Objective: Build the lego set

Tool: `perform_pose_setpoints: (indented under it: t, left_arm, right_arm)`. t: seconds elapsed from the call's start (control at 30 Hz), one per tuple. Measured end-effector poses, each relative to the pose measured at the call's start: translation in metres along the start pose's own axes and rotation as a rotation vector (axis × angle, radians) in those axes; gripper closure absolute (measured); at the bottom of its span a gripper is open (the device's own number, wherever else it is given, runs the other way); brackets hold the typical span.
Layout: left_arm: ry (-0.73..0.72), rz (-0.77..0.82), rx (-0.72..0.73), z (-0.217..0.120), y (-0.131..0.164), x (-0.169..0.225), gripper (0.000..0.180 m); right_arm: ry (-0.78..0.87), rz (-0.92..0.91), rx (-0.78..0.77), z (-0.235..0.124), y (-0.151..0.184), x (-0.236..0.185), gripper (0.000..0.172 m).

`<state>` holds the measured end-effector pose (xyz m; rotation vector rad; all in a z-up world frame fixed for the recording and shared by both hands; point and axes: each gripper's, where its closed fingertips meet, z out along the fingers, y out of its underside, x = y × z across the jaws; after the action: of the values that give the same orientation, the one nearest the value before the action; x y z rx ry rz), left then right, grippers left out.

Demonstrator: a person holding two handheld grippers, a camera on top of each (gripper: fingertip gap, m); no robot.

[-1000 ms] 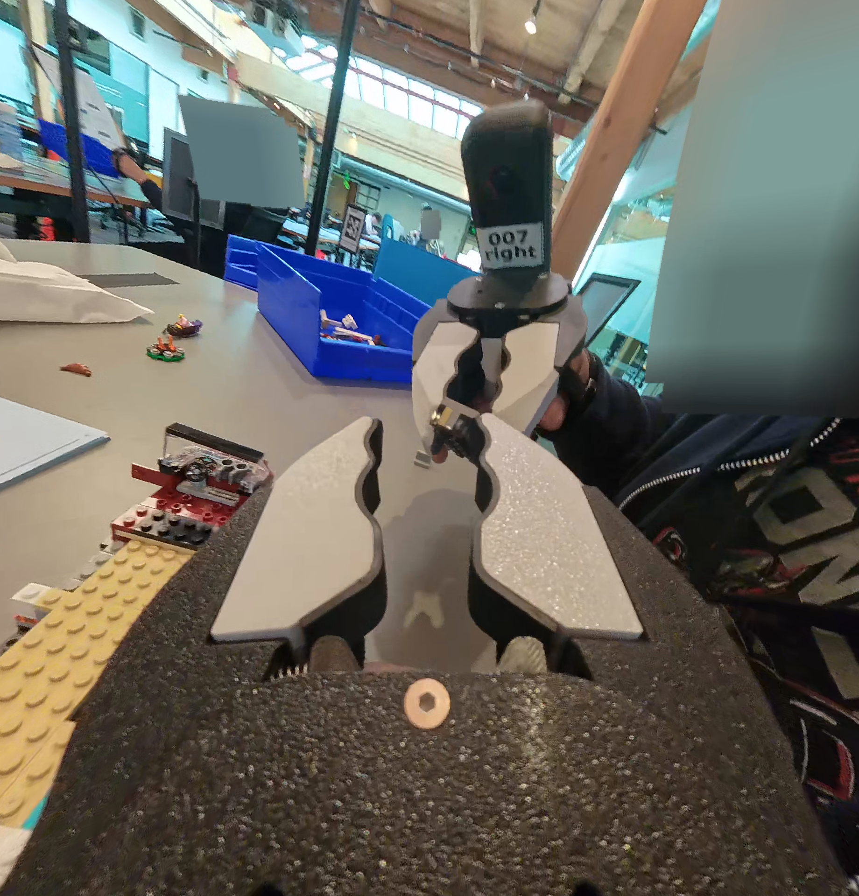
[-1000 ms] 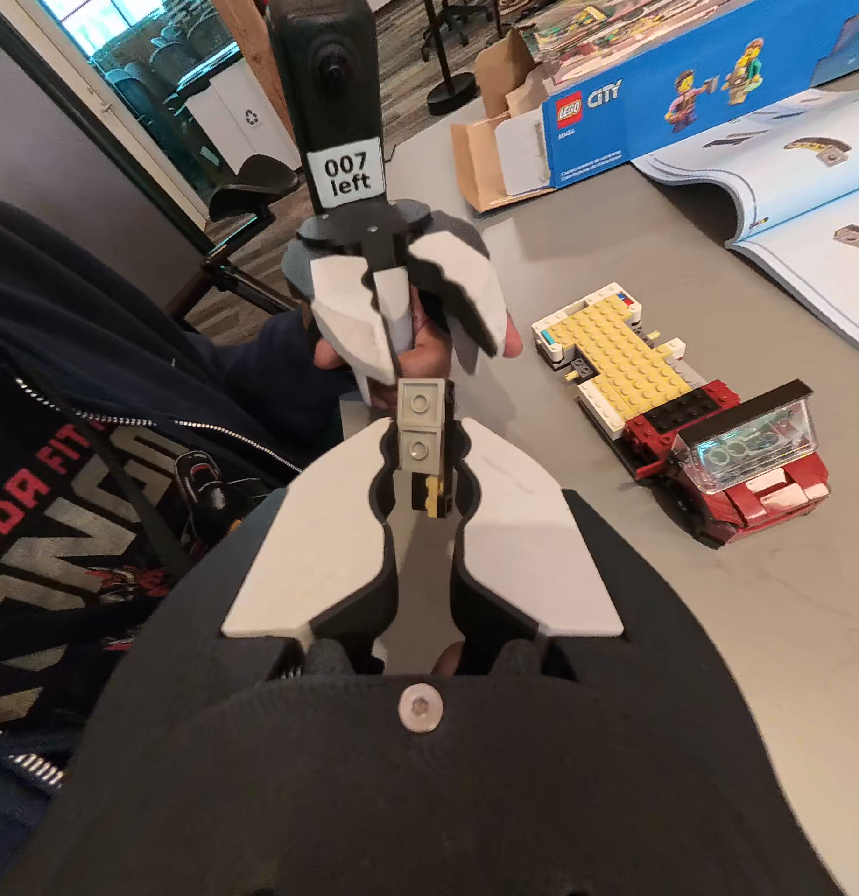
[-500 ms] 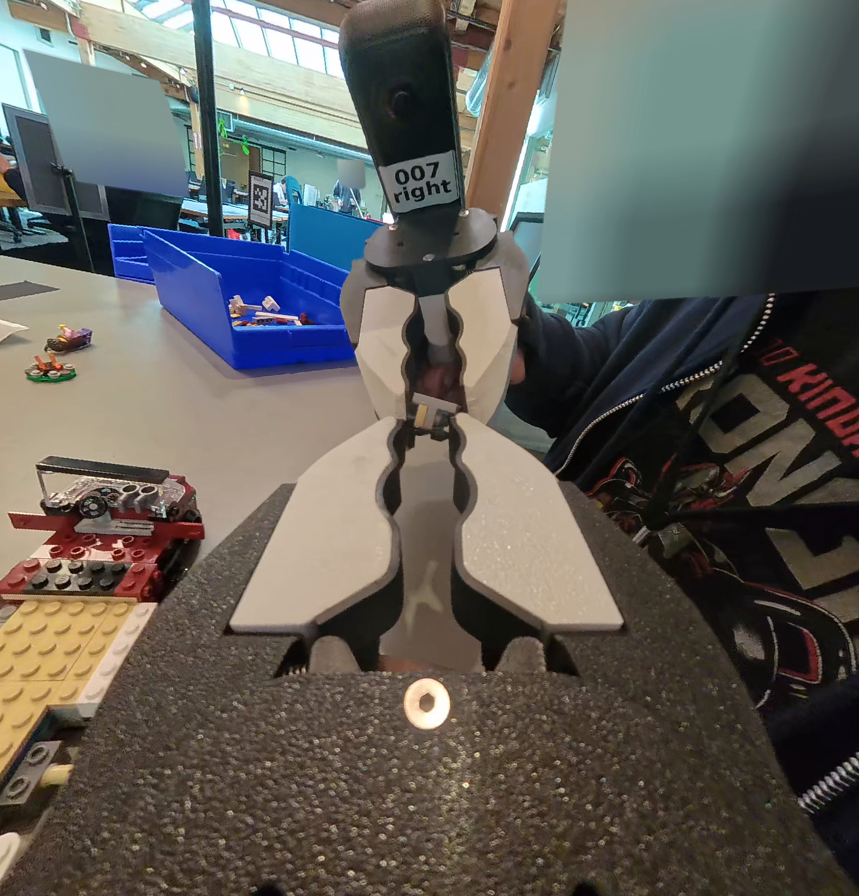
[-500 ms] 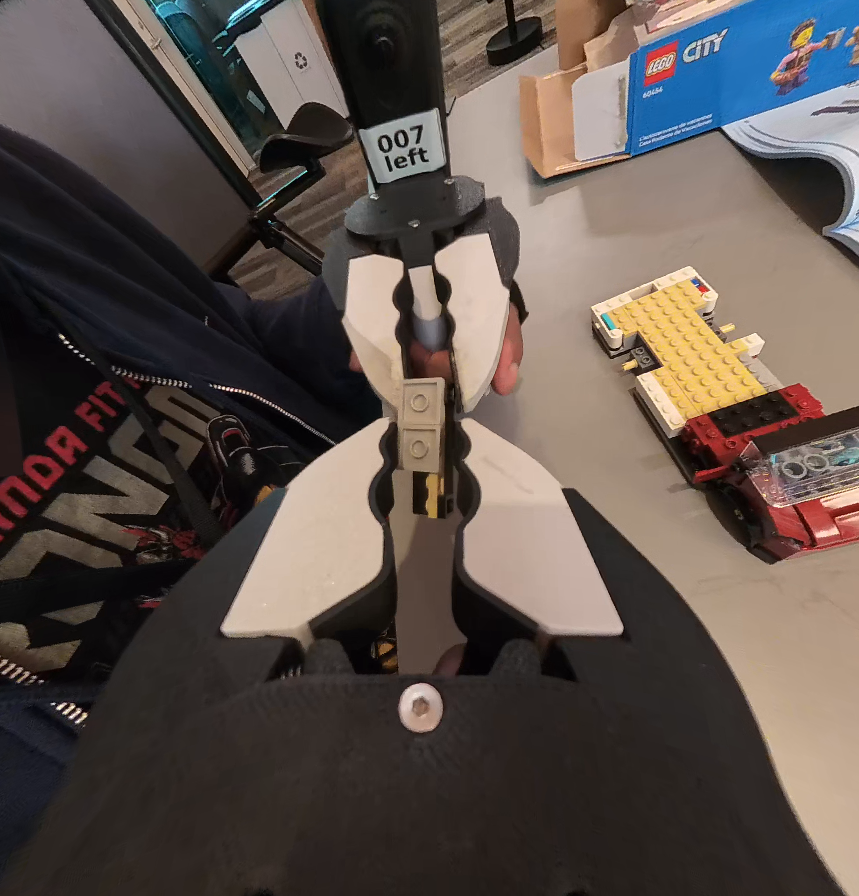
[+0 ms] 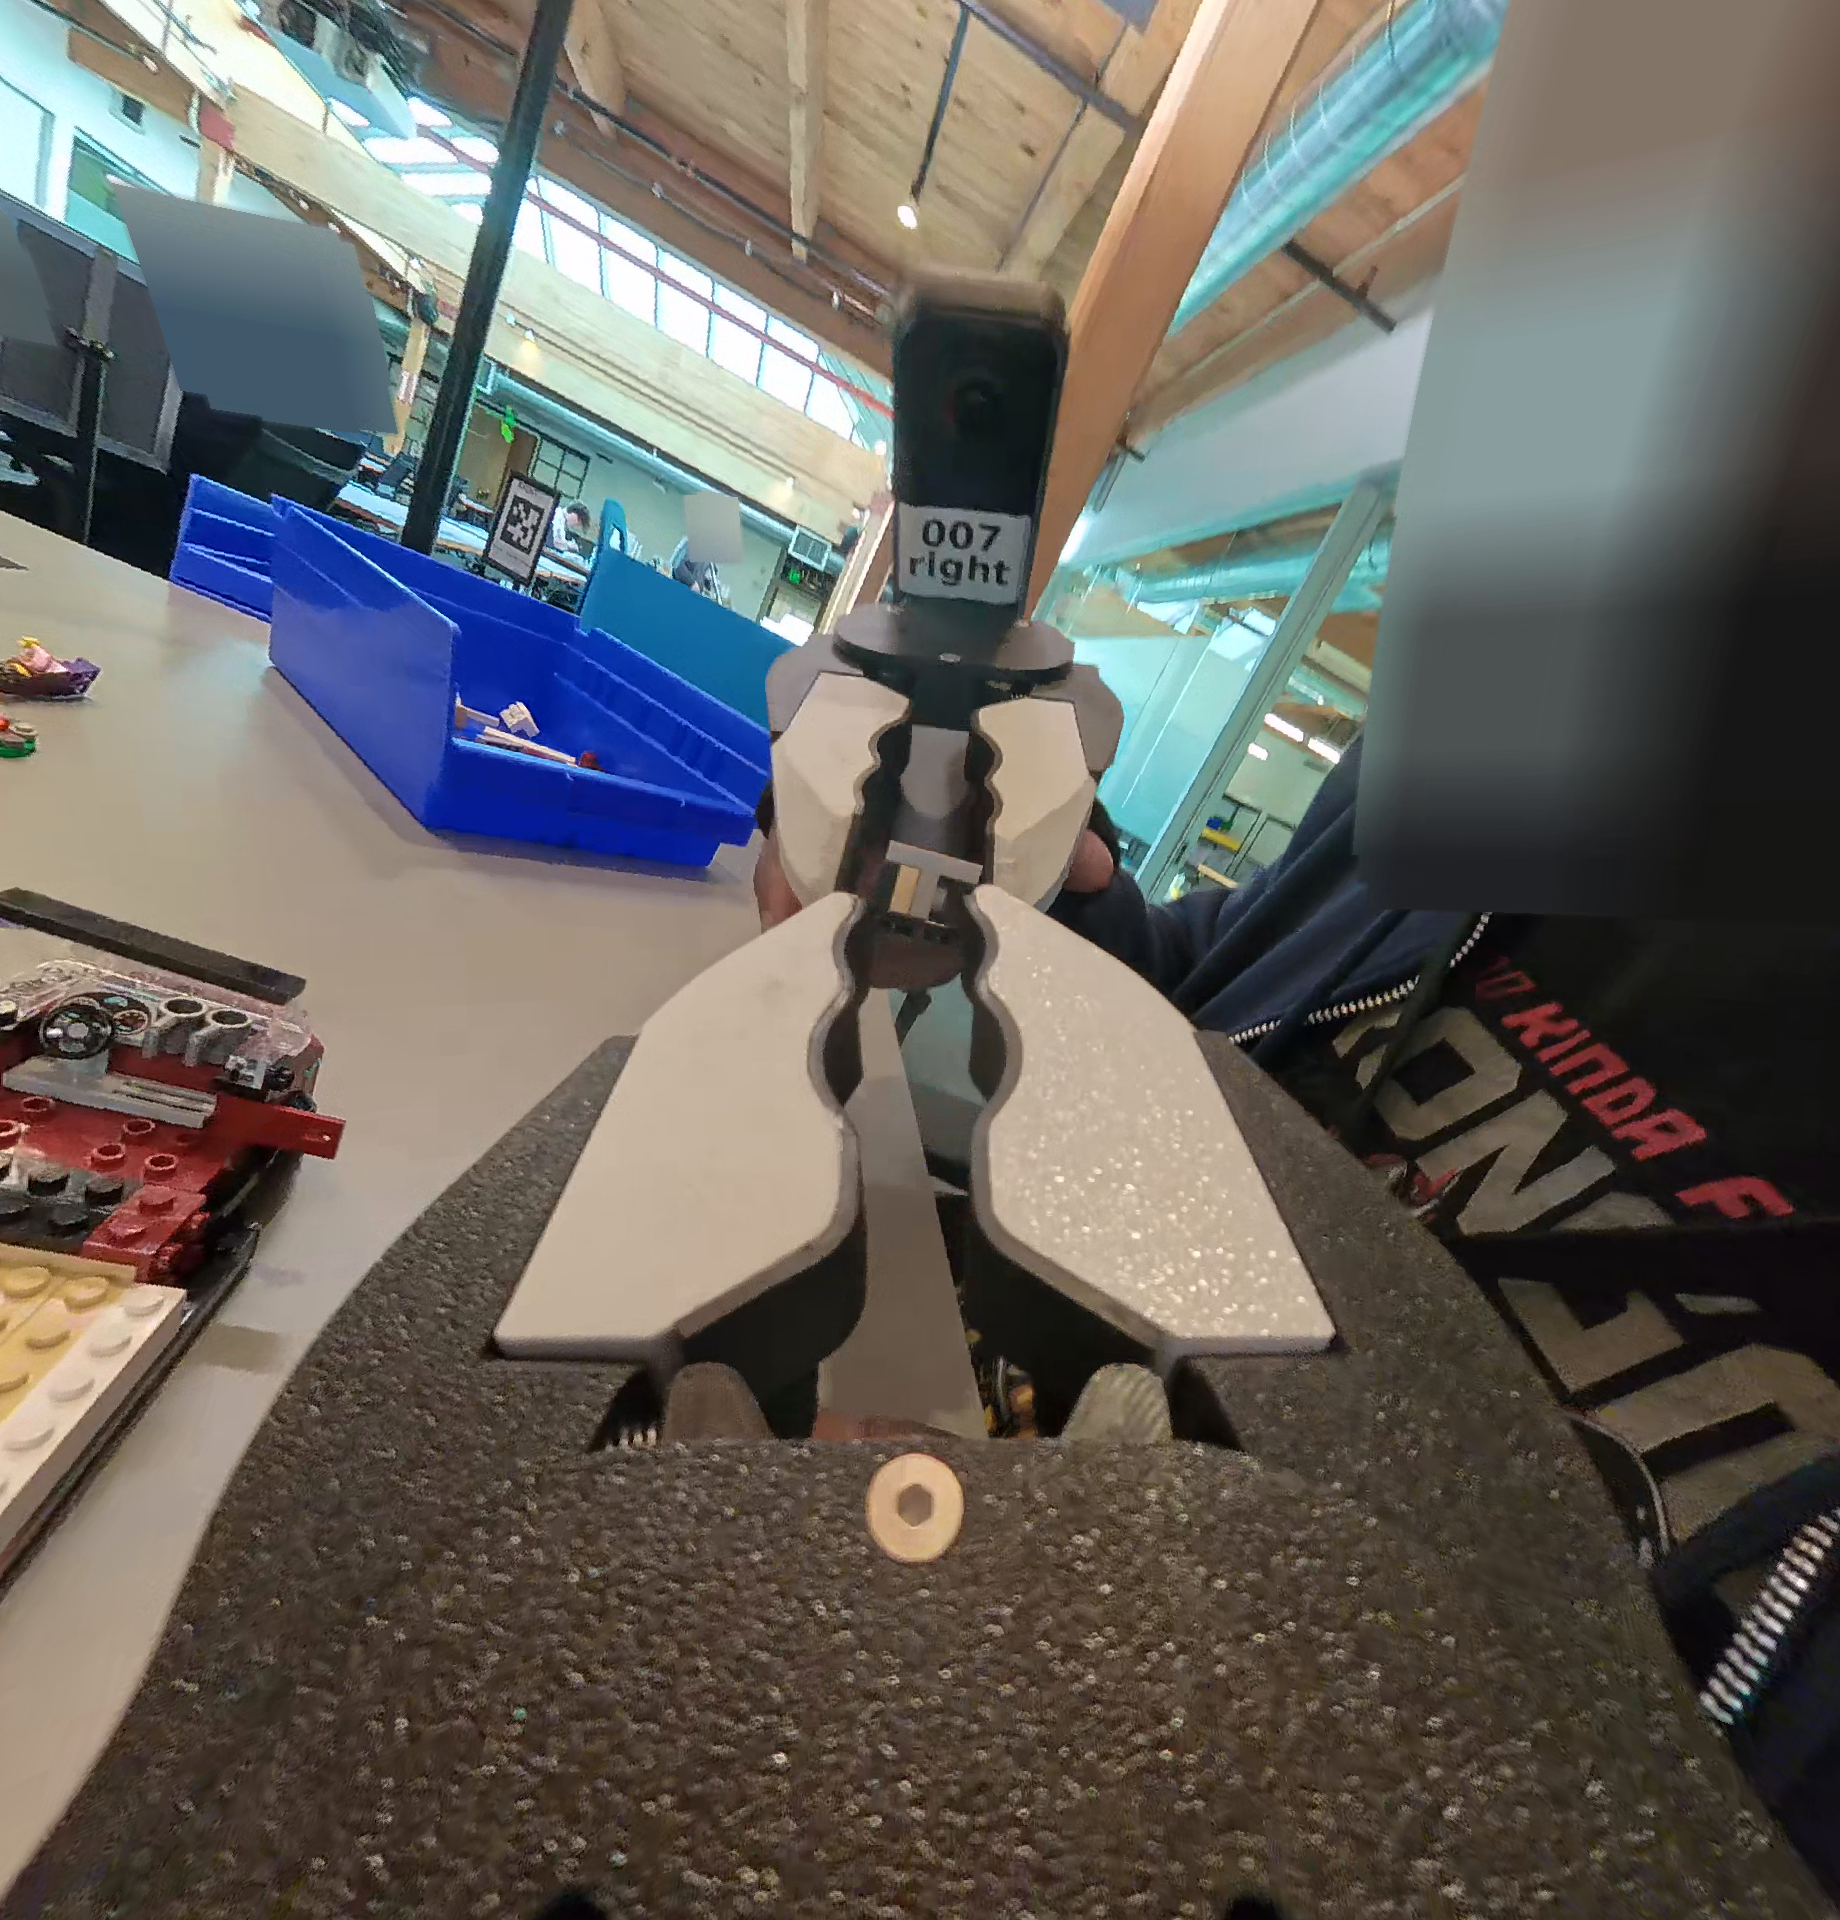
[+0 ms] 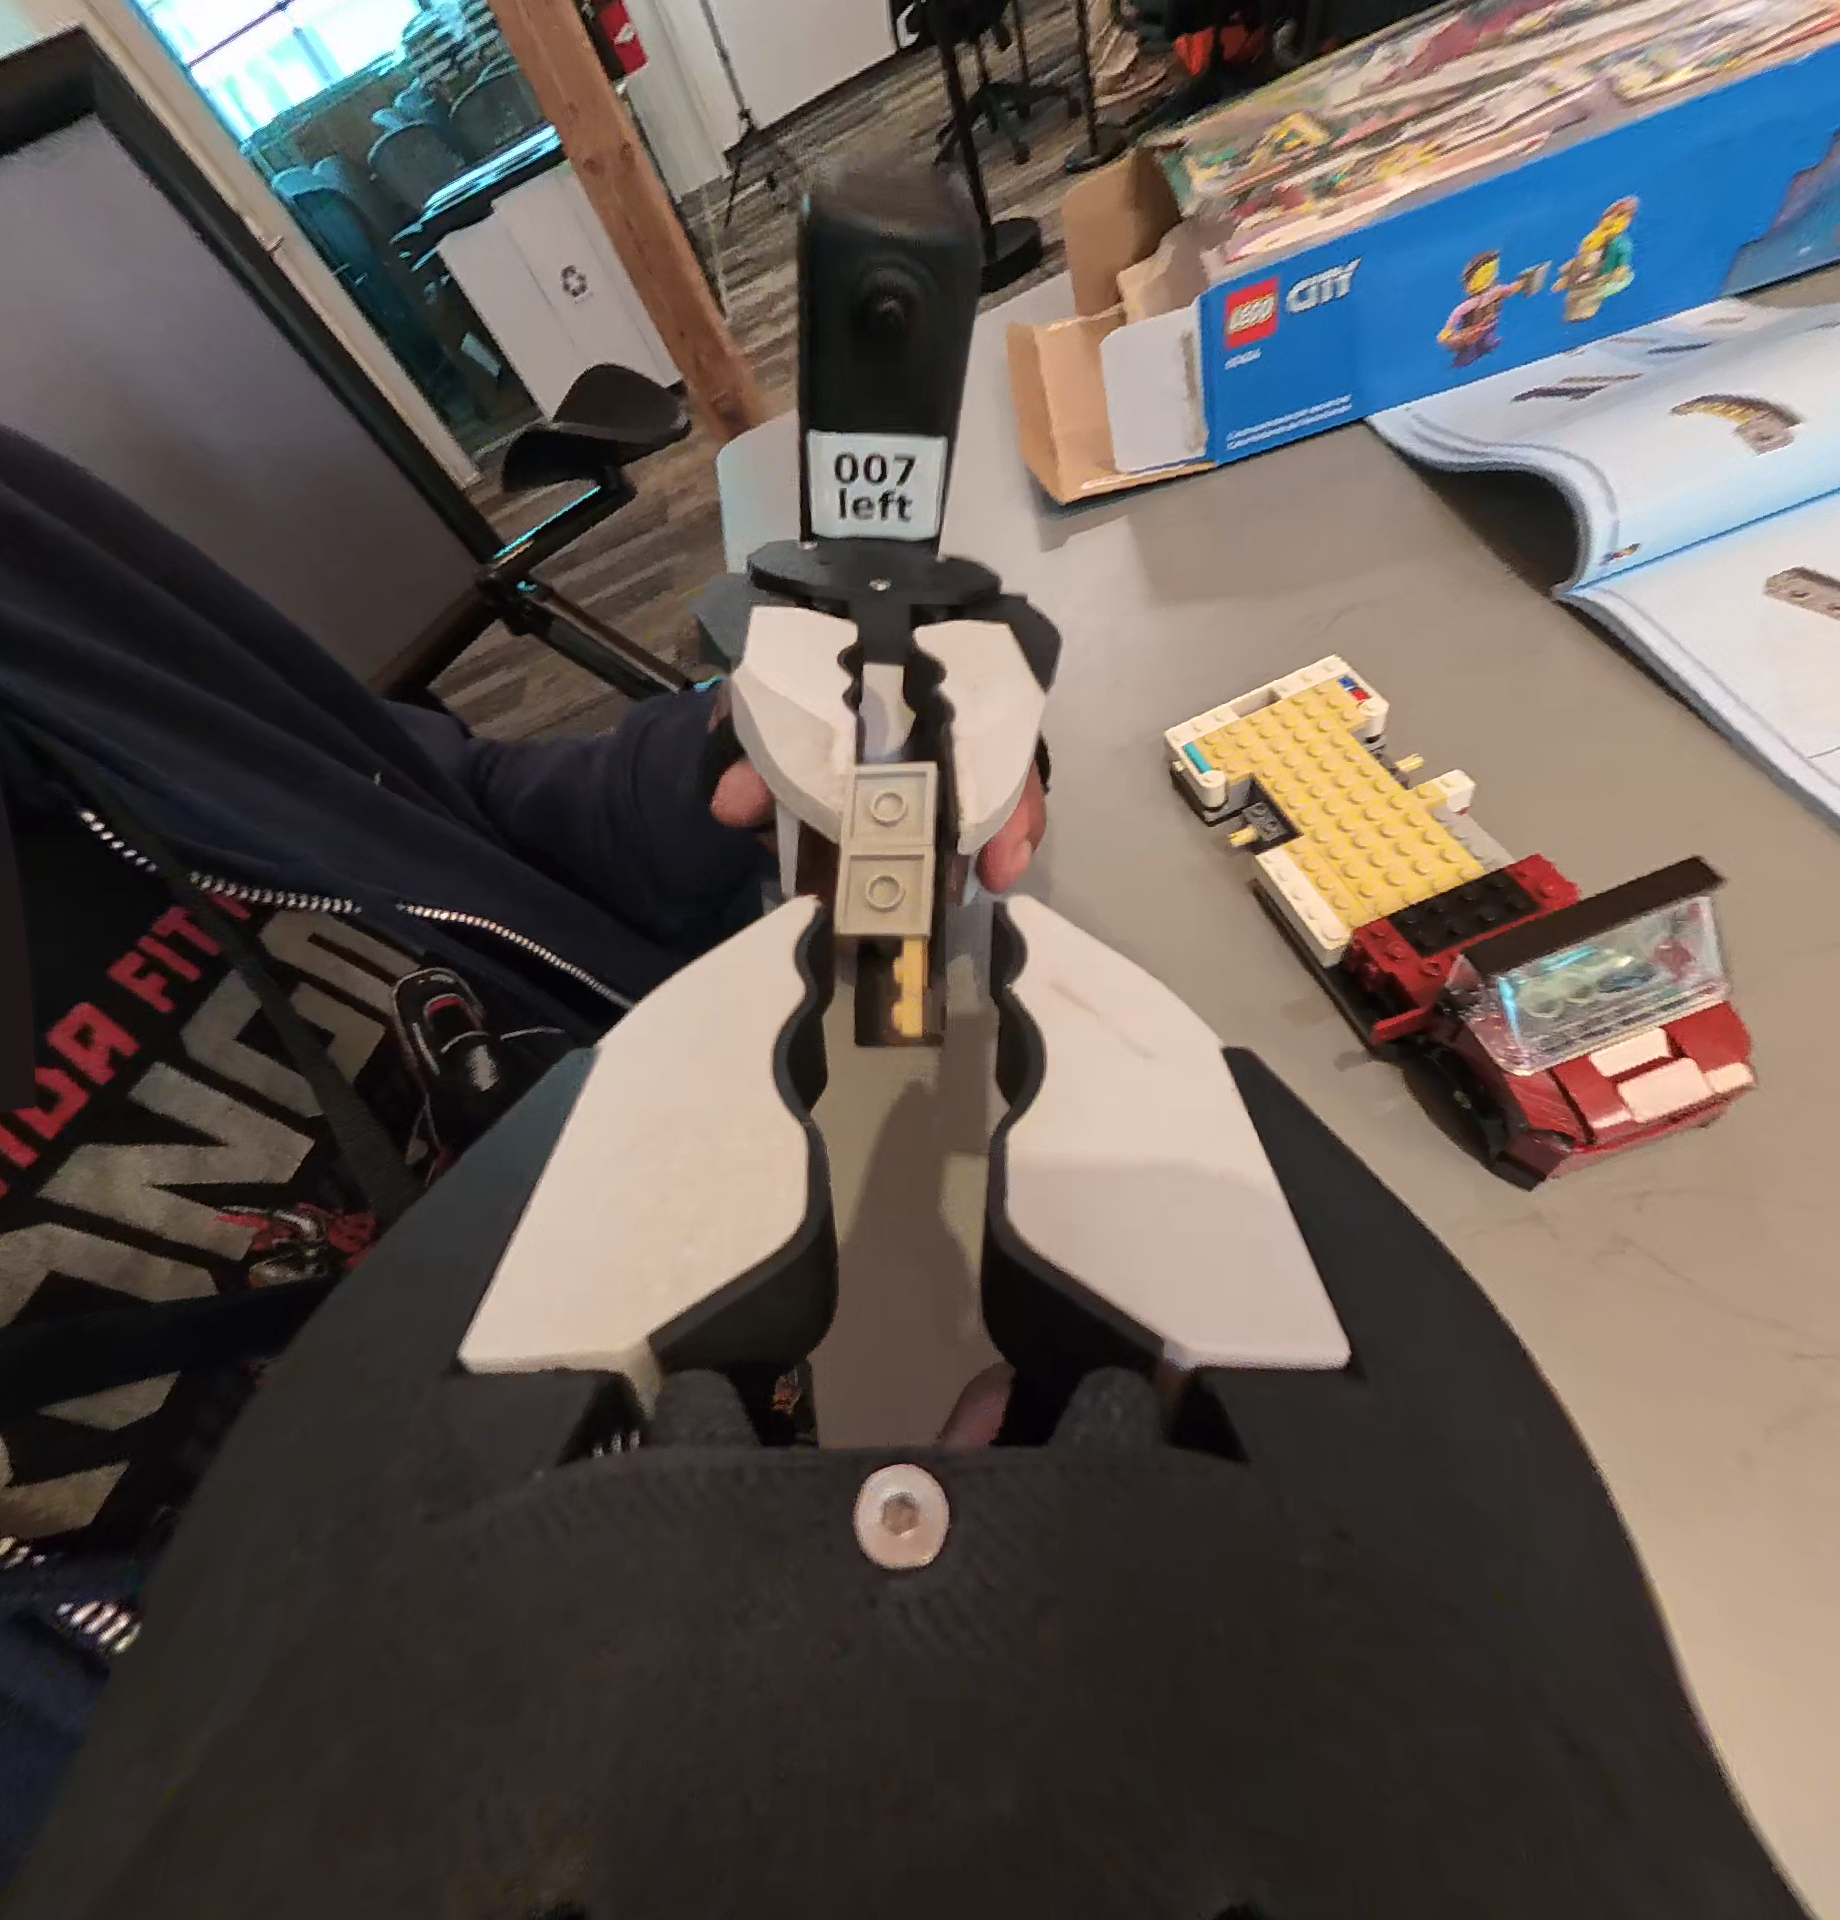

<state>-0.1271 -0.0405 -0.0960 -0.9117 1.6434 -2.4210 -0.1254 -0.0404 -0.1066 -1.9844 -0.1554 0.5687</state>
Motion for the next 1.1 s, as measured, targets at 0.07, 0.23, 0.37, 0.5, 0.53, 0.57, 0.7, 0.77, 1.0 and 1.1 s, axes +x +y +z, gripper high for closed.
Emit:
perform_pose_setpoints:
  t: [0.07, 0.23, 0.37, 0.5, 0.53, 0.57, 0.7, 0.77, 1.0, 1.1]
  left_arm:
    - [-0.022, -0.033, 0.032, 0.001, -0.002, -0.005, 0.165]
    - [-0.070, -0.098, 0.131, 0.002, -0.010, -0.017, 0.165]
    - [-0.059, -0.100, 0.172, 0.006, -0.012, -0.015, 0.165]
    - [-0.035, -0.077, 0.165, 0.008, -0.011, -0.010, 0.165]
    - [-0.026, -0.075, 0.164, 0.009, -0.010, -0.008, 0.165]
    - [-0.014, -0.072, 0.163, 0.009, -0.010, -0.006, 0.165]
    - [0.018, -0.043, 0.157, 0.011, -0.010, 0.000, 0.165]
    - [0.037, -0.042, 0.160, 0.011, -0.010, 0.003, 0.165]
    - [0.056, -0.034, 0.145, 0.013, -0.009, 0.006, 0.165]
    - [0.063, -0.023, 0.141, 0.013, -0.008, 0.008, 0.164]
  right_arm:
    - [0.031, 0.011, 0.032, -0.003, -0.003, 0.004, 0.142]
    - [0.168, 0.030, 0.138, -0.011, -0.009, 0.017, 0.142]
    - [0.197, 0.026, 0.234, -0.016, -0.014, 0.017, 0.140]
    - [0.132, 0.032, 0.276, -0.018, -0.017, 0.009, 0.140]
    - [0.129, 0.027, 0.273, -0.018, -0.016, 0.008, 0.140]
    - [0.124, 0.019, 0.267, -0.017, -0.016, 0.006, 0.141]
    - [0.093, -0.006, 0.254, -0.015, -0.014, -0.002, 0.152]
    - [0.075, -0.015, 0.253, -0.015, -0.014, -0.005, 0.153]
    - [0.065, -0.028, 0.256, -0.017, -0.013, -0.009, 0.154]
    - [0.060, -0.033, 0.251, -0.018, -0.013, -0.011, 0.155]
